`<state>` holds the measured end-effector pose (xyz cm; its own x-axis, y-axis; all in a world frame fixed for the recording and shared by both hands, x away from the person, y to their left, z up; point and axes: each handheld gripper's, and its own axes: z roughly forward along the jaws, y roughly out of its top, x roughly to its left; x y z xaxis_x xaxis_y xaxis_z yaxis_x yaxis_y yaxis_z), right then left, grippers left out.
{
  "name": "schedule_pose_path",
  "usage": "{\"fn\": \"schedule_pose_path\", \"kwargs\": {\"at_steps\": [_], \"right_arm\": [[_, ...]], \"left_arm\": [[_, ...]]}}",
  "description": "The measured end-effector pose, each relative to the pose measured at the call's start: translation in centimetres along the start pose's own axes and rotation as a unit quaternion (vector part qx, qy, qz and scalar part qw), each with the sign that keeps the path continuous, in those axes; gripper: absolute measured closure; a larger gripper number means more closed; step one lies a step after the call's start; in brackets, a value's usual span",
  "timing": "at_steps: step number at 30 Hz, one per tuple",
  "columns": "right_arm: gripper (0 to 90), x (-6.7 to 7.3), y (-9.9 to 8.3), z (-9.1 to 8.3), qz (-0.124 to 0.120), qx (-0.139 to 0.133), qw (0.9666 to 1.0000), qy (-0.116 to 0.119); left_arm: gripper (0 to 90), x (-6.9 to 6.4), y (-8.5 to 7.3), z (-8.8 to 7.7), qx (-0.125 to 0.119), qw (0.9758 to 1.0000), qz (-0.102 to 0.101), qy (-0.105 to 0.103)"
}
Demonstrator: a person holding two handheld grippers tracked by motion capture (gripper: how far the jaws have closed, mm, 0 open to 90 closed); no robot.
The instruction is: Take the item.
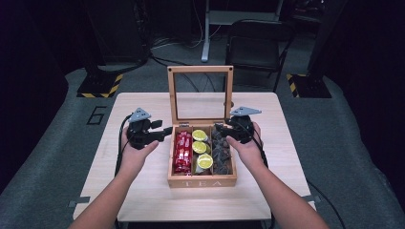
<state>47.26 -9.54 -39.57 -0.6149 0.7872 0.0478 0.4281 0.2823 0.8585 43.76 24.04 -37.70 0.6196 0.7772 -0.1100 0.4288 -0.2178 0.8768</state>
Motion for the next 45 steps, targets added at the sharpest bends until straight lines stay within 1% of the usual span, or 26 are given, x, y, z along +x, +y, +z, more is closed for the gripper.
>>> {"fn": "schedule_pose_path", "kwargs": {"at_steps": [2,4,6,8,10,12,13,14,15,19,20,22,23,25,26,29,31,32,33,34,35,38,41,43,44,45], "right_arm": [[50.0,0.1,0.0,-0.1,-0.005,0.001,1.0,-0.001],[49.7,0.3,-0.2,-0.2,-0.009,0.003,0.9999,0.003],[47.1,0.5,-0.4,-0.2,-0.013,0.004,0.9999,0.003],[42.9,0.7,-0.6,-0.2,-0.02,0.005,0.9998,0.0],[39.2,0.9,-0.9,-0.2,-0.019,0.008,0.9998,0.002],[39.1,1.2,-1.2,-0.1,-0.022,0.008,0.9996,0.017],[39.1,1.2,-1.2,-0.1,-0.022,0.008,0.9996,0.017],[39.1,1.4,-1.4,-0.1,-0.026,0.01,0.9994,0.021],[39.0,1.7,-1.6,-0.1,-0.025,0.012,0.9992,0.029],[38.5,1.9,-1.8,0.0,-0.032,0.013,0.9987,0.038],[38.3,2.1,-1.9,-0.1,-0.031,0.017,0.9984,0.044],[38.3,2.2,-2.0,-0.1,-0.032,0.02,0.9982,0.046],[38.3,2.4,-2.2,-0.1,-0.038,0.02,0.9976,0.053],[38.4,2.5,-2.3,-0.2,-0.037,0.021,0.9974,0.059],[38.6,2.7,-2.5,-0.2,-0.04,0.023,0.9968,0.065],[38.7,3.1,-2.9,-0.4,-0.051,0.028,0.9957,0.073],[38.5,3.4,-3.2,-0.6,-0.049,0.029,0.9948,0.084],[38.5,3.4,-3.2,-0.6,-0.049,0.029,0.9948,0.084],[38.4,3.6,-3.2,-0.6,-0.054,0.033,0.994,0.089],[38.3,3.8,-3.3,-0.6,-0.056,0.037,0.9939,0.088],[38.0,4.1,-3.4,-0.6,-0.06,0.04,0.993,0.094],[37.7,4.5,-3.6,-0.6,-0.065,0.042,0.9922,0.097],[37.4,4.8,-3.8,-0.5,-0.071,0.044,0.9912,0.103],[37.2,5.2,-4.0,-0.4,-0.071,0.048,0.991,0.103],[37.0,5.4,-4.1,-0.3,-0.079,0.049,0.9904,0.103],[37.0,5.4,-4.1,-0.3,-0.079,0.049,0.9904,0.103]], "left_arm": [[43.2,0.0,0.0,-0.2,-0.001,1.0,0.006,0.003],[43.3,0.0,0.0,-0.4,-0.005,1.0,0.006,0.005],[43.2,0.0,0.0,-0.5,0.001,1.0,0.0,0.001],[43.2,-0.2,-0.1,-0.4,0.008,0.9999,0.01,0.008],[43.1,-0.2,-0.2,-0.4,0.01,0.9997,0.015,0.013],[43.1,-0.2,-0.3,-0.4,0.012,0.9997,0.016,0.014],[43.1,-0.3,-0.4,-0.4,0.012,0.9997,0.018,0.015],[43.1,-0.3,-0.4,-0.4,0.012,0.9995,0.023,0.018],[43.1,-0.3,-0.4,-0.4,0.015,0.9994,0.024,0.017],[41.7,-0.3,-0.5,-0.4,0.017,0.9993,0.028,0.017],[41.4,-0.3,-0.5,-0.4,0.016,0.9993,0.028,0.016],[41.0,-0.4,-0.5,-0.5,0.017,0.9993,0.031,0.013],[40.7,-0.4,-0.6,-0.4,0.014,0.9993,0.031,0.015],[40.6,-0.6,-0.6,-0.4,0.017,0.9992,0.034,0.014],[40.6,-0.6,-0.6,-0.4,0.017,0.9992,0.034,0.015],[40.7,-0.7,-0.7,-0.4,0.015,0.9992,0.035,0.015],[40.7,-0.8,-0.7,-0.5,0.015,0.9991,0.036,0.015],[40.7,-0.8,-0.8,-0.5,0.015,0.9991,0.037,0.015],[40.6,-0.8,-0.8,-0.5,0.016,0.999,0.038,0.016],[40.6,-0.8,-0.8,-0.6,0.017,0.9991,0.037,0.015],[40.6,-0.9,-0.9,-0.6,0.016,0.999,0.037,0.016],[40.7,-0.8,-0.9,-0.8,0.018,0.9989,0.041,0.017],[39.5,-0.9,-1.0,-0.9,0.017,0.9989,0.04,0.017],[39.4,-1.0,-1.1,-0.9,0.017,0.9989,0.04,0.016],[39.2,-1.0,-1.1,-0.9,0.016,0.9989,0.04,0.016],[39.2,-1.0,-1.1,-0.9,0.016,0.999,0.04,0.015]]}}
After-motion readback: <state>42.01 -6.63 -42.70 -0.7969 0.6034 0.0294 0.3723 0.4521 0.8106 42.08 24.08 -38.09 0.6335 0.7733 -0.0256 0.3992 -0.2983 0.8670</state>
